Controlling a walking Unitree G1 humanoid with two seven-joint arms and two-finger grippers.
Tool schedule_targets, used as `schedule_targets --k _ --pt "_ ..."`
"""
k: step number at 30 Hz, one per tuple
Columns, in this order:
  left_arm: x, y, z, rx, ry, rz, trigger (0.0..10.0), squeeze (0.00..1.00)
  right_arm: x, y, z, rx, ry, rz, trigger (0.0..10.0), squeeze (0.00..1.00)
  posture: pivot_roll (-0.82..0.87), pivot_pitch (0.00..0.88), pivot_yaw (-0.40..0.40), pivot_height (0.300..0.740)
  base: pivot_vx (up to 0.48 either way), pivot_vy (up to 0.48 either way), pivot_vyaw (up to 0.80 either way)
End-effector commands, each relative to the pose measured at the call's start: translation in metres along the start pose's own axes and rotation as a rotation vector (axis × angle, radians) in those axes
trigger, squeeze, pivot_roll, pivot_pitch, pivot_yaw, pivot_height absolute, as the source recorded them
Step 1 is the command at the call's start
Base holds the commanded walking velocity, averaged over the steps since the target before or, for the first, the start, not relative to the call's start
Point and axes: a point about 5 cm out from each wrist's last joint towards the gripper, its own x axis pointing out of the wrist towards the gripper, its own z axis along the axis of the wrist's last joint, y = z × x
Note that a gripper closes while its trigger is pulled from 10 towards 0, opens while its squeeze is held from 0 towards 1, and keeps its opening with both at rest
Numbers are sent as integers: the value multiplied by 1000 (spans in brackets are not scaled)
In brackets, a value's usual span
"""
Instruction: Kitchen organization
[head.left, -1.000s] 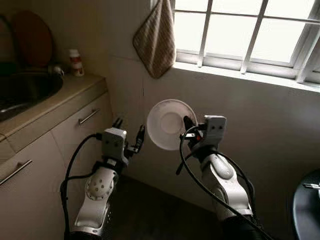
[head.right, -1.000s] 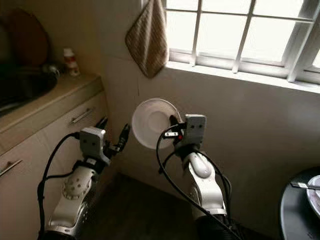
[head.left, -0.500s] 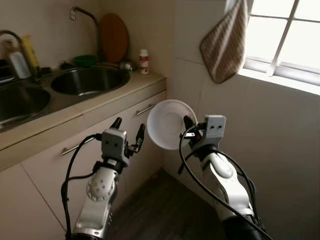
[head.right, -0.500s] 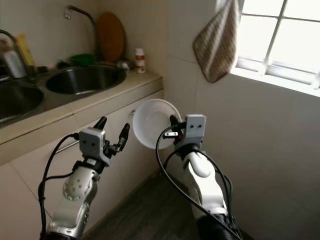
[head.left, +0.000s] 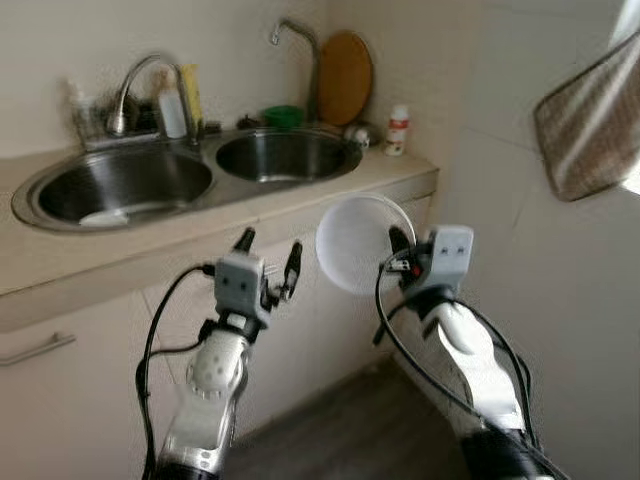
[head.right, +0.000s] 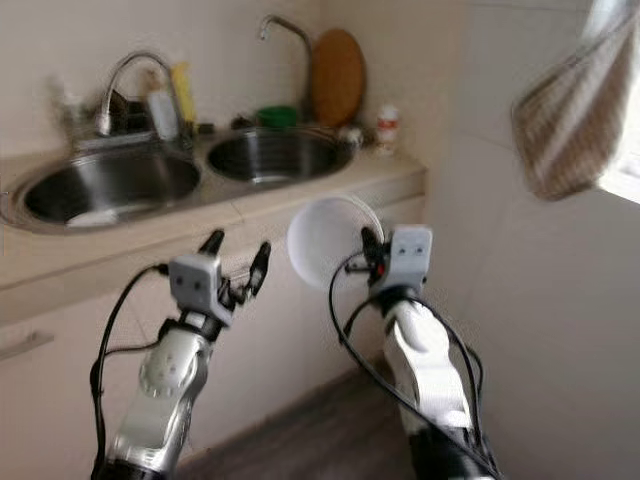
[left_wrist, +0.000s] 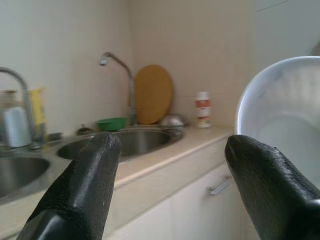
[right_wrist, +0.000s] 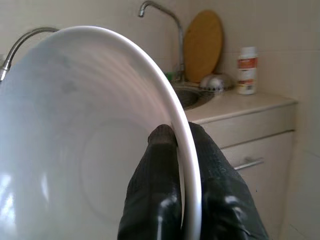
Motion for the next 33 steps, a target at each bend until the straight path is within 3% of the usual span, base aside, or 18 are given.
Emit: schedule_targets --k 1,11,24,28,31,33 --pt "-1 5 -1 13 7 17 10000 0 3 8 5 -7 -23 25 0 0 46 0 -52 740 326 0 800" --pt "-1 4 -1 15 -2 18 10000 0 6 11 9 -28 -45 32 0 0 50 0 -55 740 322 0 800" --pt "1 6 4 26 -22 30 10000 0 14 13 31 -32 -147 21 0 0 53 0 -56 740 322 0 800" --pt "1 6 4 26 -21 31 10000 0 19 -3 39 -16 -165 -104 0 0 50 0 -54 740 310 0 113" --pt "1 6 3 25 -20 30 10000 0 19 -8 41 -24 -181 -125 0 0 49 0 -54 740 307 0 0" --pt "1 6 3 26 -20 29 10000 0 21 -10 33 -4 -113 -146 0 0 50 0 -54 740 306 0 -400"
